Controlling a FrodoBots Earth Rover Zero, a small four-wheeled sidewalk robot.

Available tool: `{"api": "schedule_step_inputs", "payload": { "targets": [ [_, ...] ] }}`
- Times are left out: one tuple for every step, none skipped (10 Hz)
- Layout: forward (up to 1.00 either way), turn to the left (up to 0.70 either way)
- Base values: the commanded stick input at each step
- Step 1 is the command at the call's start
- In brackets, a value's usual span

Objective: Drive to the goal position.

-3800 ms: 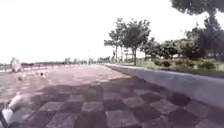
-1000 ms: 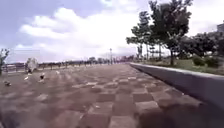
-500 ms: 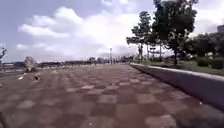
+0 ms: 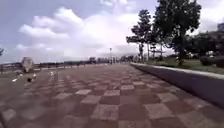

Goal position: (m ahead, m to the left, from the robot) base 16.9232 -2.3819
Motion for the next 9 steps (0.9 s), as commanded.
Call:
{"api": "schedule_step_inputs", "payload": {
  "targets": [
    [0.85, 0.00],
    [0.85, 0.00],
    [0.85, 0.00],
    [0.85, 0.00],
    [0.85, 0.00],
    [0.85, 0.00],
    [0.85, 0.00],
    [0.85, 0.00],
    [0.85, 0.00]
  ]
}}
